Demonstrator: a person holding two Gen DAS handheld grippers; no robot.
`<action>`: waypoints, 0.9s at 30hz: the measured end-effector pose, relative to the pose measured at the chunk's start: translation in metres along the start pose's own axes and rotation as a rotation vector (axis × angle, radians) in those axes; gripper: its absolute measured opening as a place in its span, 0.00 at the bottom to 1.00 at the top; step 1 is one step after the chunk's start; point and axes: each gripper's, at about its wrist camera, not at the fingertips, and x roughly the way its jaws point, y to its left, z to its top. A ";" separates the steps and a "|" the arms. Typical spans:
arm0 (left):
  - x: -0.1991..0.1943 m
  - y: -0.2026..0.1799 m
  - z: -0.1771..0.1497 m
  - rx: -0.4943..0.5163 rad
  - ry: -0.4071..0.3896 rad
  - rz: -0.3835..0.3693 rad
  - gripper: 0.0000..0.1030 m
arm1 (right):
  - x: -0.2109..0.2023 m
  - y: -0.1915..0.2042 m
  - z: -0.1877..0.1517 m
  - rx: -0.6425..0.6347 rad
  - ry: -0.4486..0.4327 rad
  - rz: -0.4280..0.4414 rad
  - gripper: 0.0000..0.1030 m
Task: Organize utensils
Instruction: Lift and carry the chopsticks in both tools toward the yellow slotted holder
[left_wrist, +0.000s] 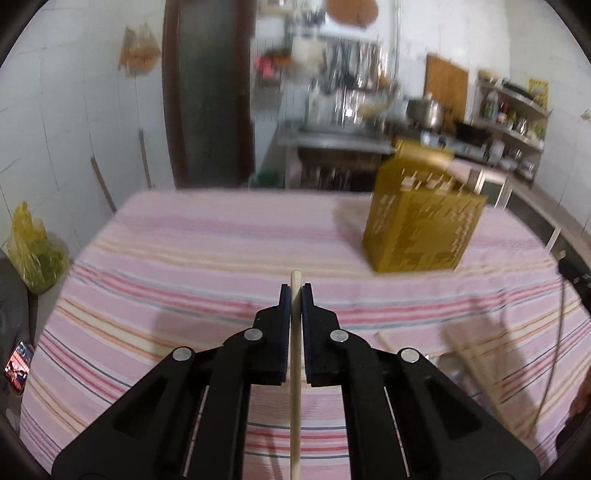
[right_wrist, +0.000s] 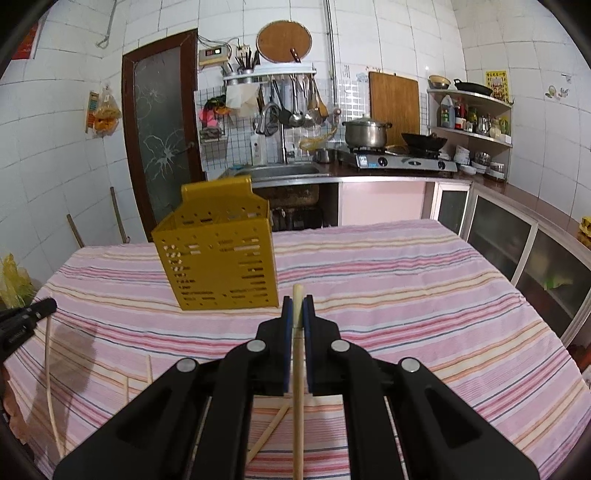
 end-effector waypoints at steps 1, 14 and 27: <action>-0.009 -0.002 0.002 0.001 -0.025 -0.005 0.04 | -0.004 0.001 0.001 0.000 -0.007 0.002 0.06; -0.063 -0.008 0.008 -0.003 -0.183 -0.003 0.04 | -0.029 0.000 0.002 -0.004 -0.088 -0.006 0.06; -0.080 -0.014 0.016 0.013 -0.244 -0.007 0.04 | -0.038 -0.004 0.005 0.015 -0.141 -0.012 0.06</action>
